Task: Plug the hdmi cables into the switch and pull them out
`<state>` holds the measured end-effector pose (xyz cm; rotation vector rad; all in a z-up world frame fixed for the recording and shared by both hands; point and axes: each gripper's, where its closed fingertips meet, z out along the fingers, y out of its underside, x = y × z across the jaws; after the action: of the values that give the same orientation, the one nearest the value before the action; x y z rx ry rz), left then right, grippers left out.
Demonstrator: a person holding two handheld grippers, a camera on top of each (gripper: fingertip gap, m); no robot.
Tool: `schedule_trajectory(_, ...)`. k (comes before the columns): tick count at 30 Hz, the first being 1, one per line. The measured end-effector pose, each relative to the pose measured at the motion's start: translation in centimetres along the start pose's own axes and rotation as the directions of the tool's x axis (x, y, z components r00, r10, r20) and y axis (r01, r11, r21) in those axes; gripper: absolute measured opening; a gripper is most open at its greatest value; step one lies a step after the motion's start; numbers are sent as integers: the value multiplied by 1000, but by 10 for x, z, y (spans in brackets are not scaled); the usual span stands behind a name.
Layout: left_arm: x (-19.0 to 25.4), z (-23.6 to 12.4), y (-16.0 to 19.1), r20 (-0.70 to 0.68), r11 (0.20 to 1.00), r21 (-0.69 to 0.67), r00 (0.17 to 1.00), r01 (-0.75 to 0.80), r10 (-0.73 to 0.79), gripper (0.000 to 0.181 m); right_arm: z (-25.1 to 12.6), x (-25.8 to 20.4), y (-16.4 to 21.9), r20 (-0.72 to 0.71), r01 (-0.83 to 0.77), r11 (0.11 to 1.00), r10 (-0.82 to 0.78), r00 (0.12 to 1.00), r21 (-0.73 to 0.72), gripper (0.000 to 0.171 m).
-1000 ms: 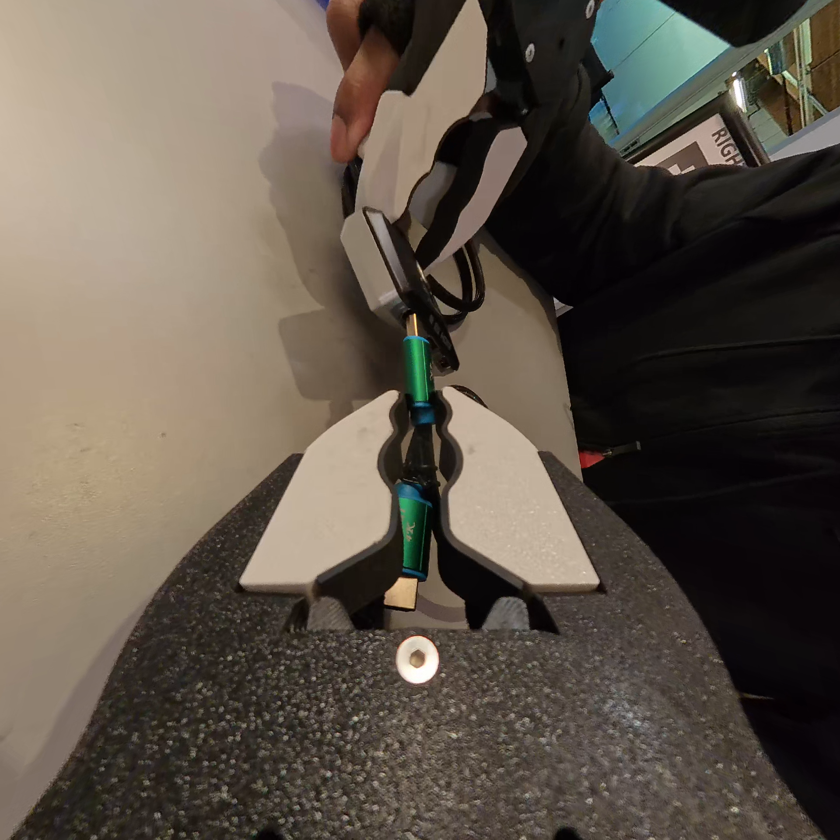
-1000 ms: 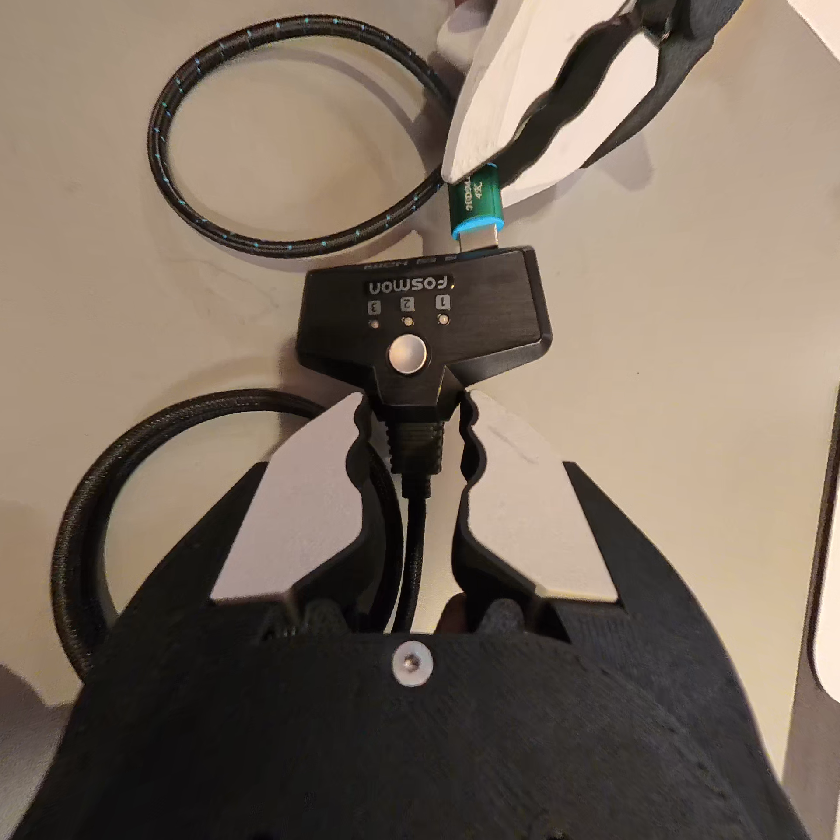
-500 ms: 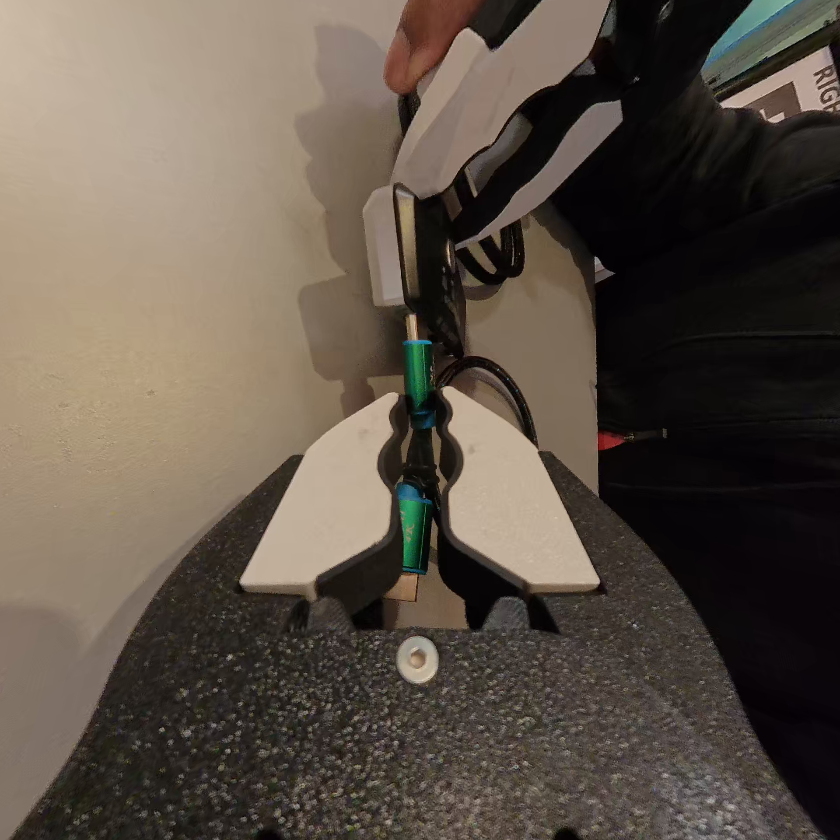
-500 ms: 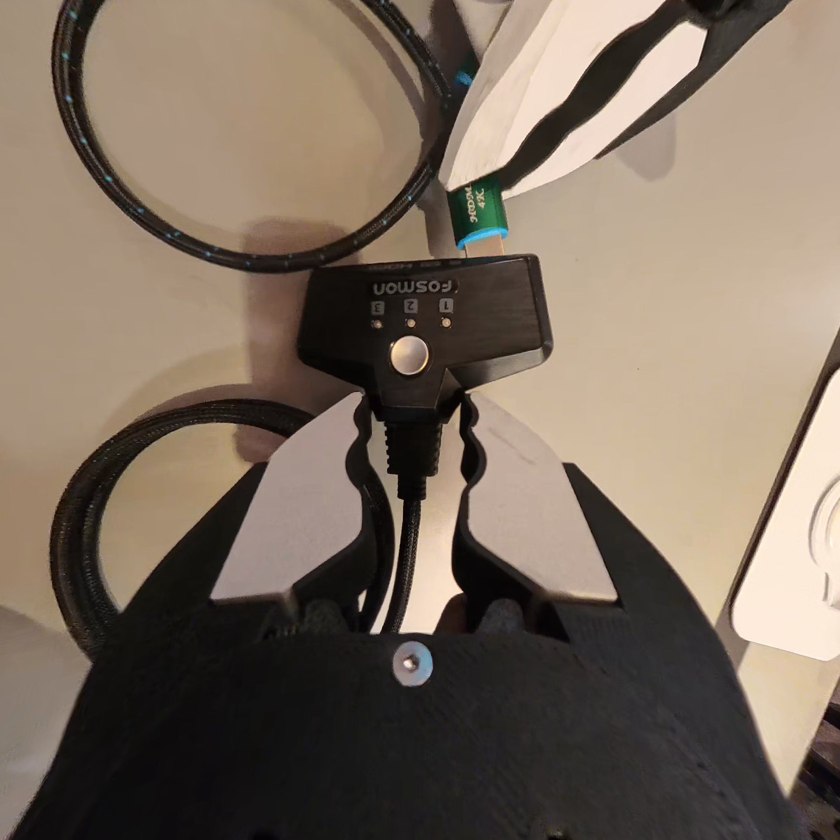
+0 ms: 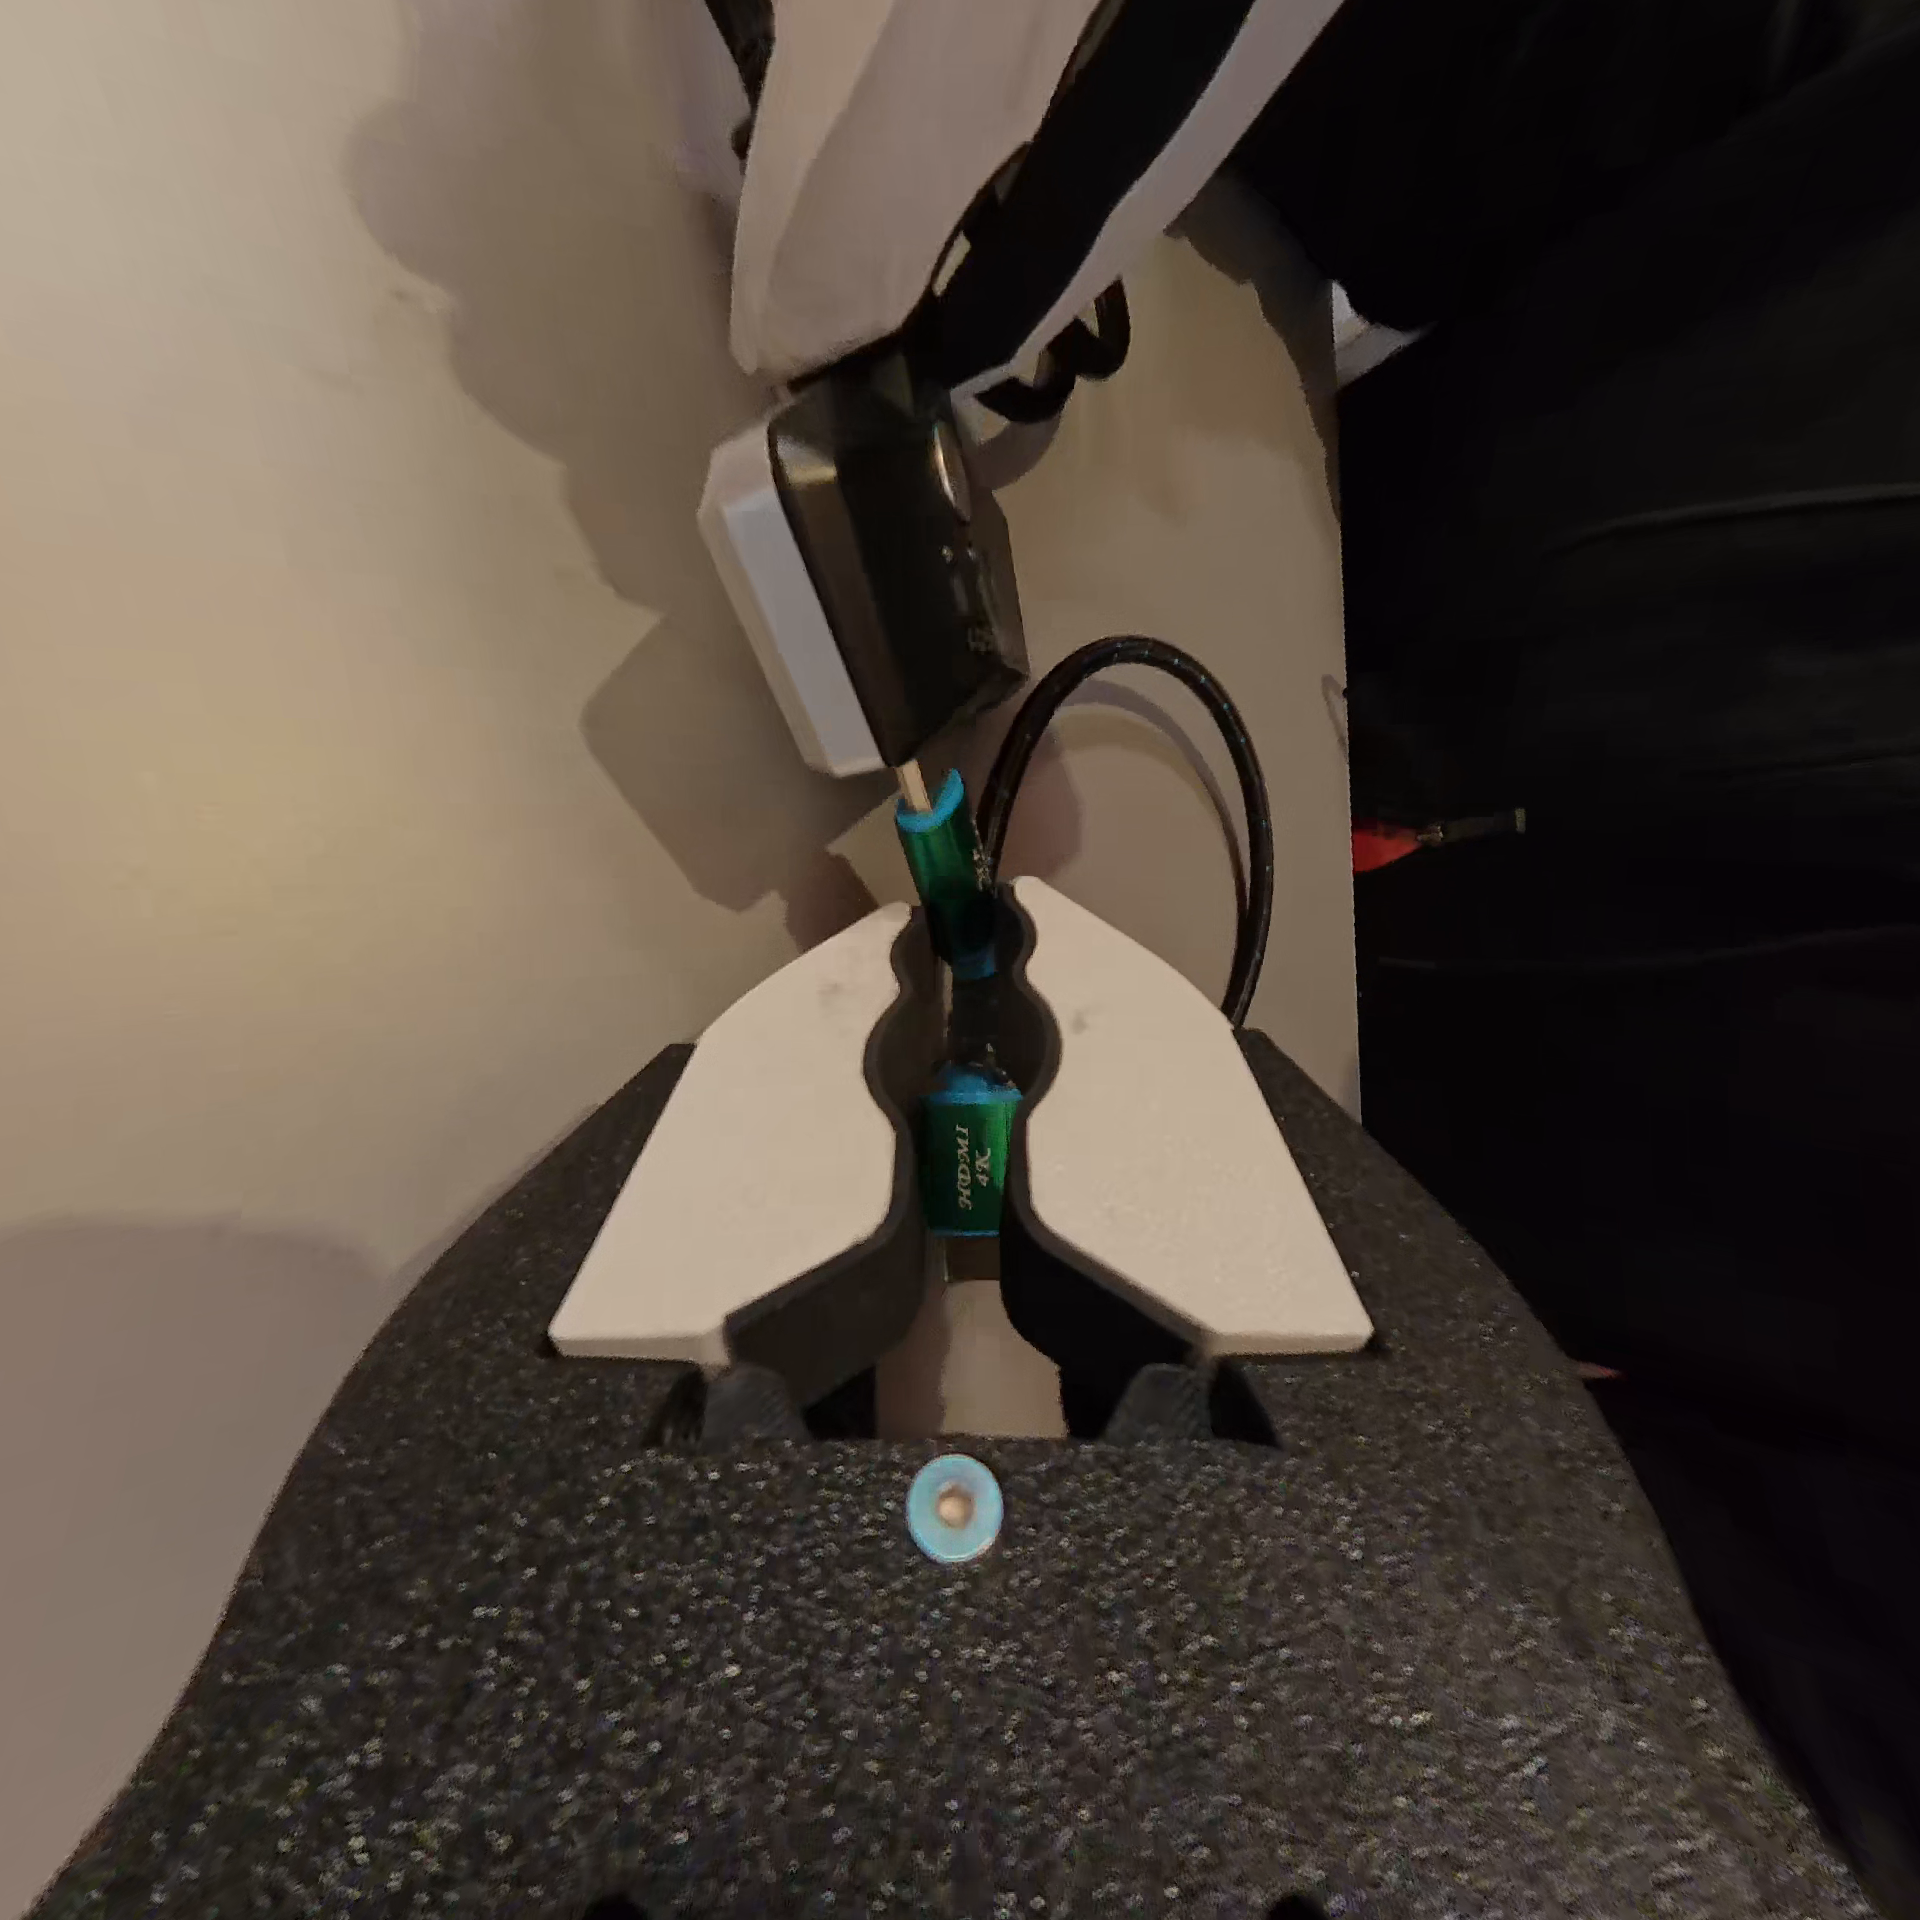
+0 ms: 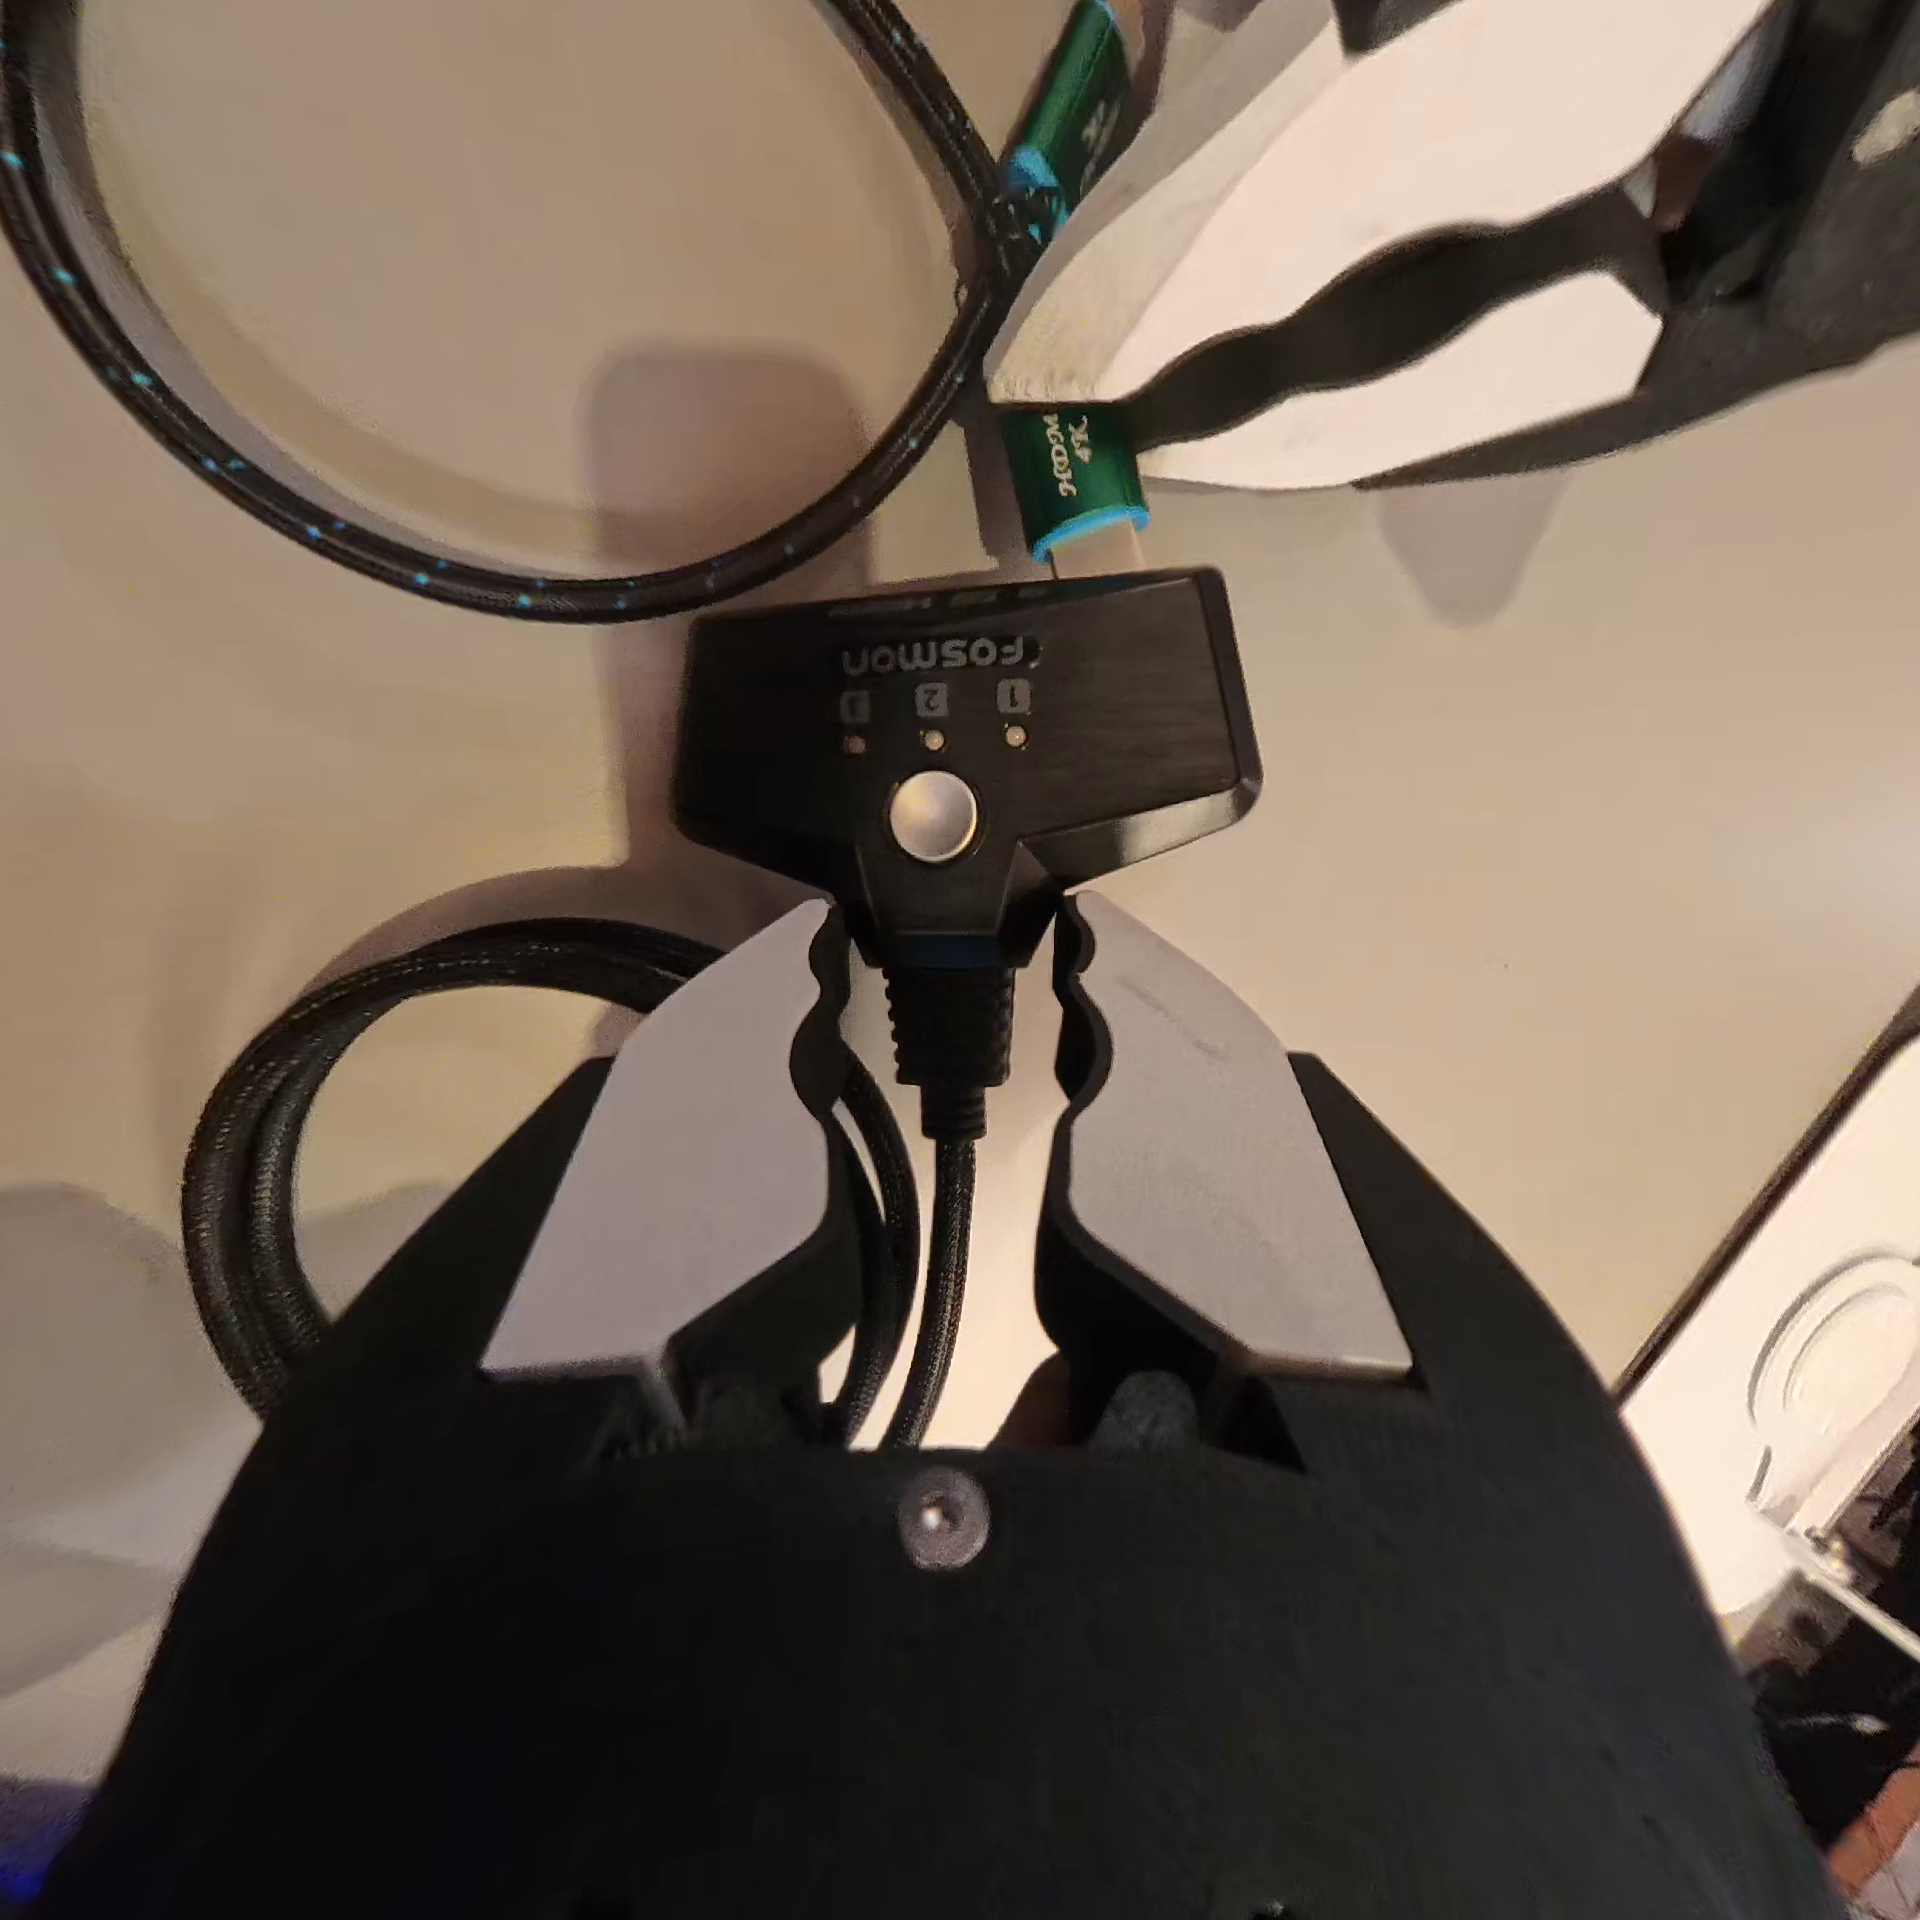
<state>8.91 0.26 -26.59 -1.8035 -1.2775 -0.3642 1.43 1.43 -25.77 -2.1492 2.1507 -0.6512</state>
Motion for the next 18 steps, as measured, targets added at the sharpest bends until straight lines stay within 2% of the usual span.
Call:
schedule_trajectory(4,2,6,0,-5,1000,-17,1000,-20,20,13,4,-4,2,37,15,998,-12,999,-63,39)
schedule_trajectory(9,-11,1,-11,79,998,63,997,-20,15,17,8,-2,10,45,-112,994,111,993,16,41)
schedule_trajectory(13,-19,-4,-21,87,989,145,996,18,-31,16,11,4,18,27,-173,984,172,985,49,44)
schedule_trajectory(18,-21,-4,-23,78,987,161,996,23,-36,15,18,3,29,21,-202,979,202,979,-8,53)
